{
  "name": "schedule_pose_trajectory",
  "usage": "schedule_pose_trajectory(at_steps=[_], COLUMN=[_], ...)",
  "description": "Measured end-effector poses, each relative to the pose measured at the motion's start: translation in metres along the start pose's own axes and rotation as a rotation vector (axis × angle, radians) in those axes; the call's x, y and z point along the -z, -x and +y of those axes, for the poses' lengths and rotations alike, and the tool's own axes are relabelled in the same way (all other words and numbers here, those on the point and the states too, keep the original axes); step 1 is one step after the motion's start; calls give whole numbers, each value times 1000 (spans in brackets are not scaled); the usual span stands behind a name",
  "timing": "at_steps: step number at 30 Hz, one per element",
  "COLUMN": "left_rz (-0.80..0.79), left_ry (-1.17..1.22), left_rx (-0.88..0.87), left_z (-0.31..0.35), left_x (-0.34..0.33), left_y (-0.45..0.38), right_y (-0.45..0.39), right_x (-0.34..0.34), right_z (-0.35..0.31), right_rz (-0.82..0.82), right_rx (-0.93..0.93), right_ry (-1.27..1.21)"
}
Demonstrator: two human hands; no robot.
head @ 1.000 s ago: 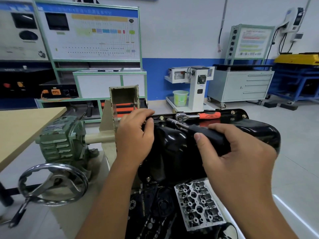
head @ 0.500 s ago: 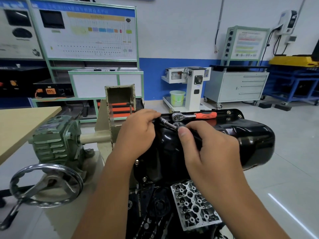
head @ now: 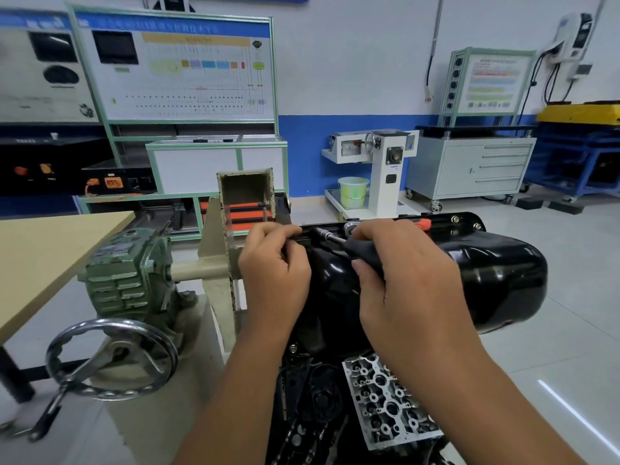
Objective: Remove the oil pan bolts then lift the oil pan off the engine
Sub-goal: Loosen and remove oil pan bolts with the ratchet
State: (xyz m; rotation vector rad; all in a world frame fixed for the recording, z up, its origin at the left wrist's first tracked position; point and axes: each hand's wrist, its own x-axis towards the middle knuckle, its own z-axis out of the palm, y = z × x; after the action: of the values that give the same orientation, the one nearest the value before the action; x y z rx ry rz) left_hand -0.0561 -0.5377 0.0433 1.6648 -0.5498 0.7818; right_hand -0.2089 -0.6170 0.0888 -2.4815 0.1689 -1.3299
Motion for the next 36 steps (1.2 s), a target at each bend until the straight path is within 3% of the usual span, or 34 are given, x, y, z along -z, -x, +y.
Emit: schedule_pose_trajectory(at_steps=[6, 18, 20, 22, 24, 25, 28, 31, 33, 36], left_rz=[-9, 10, 42, 44, -39, -131, -430, -596, -565, -267], left_ry=[80, 168, 83, -28, -101, -136, -398, -553, -517, -193], left_rx=[134, 255, 158, -88, -312, -344, -258, -192, -219, -197], left_z=[-8, -7, -8, -7, -2, 5, 24, 32, 33, 20], left_x=[1, 0, 2, 6, 8, 8, 1, 0, 3, 10], left_y=[11, 29, 27, 19, -2, -17, -59, -76, -73, -44], right_y=[-7, -6, -8, -10, -11, -10, -6, 1, 0, 0], right_x=[7, 8, 10, 11, 8, 6, 2, 0, 2, 8], right_z=[-4, 7, 3, 4, 5, 3, 0, 2, 3, -4], right_rz=[34, 27, 20, -23, -3, 18, 25, 59, 70, -12], right_rx=[-102, 60, -18, -107, -91, -65, -16, 74, 77, -69], right_ry=[-69, -23, -59, -51, -42, -37, -30, -1, -12, -57])
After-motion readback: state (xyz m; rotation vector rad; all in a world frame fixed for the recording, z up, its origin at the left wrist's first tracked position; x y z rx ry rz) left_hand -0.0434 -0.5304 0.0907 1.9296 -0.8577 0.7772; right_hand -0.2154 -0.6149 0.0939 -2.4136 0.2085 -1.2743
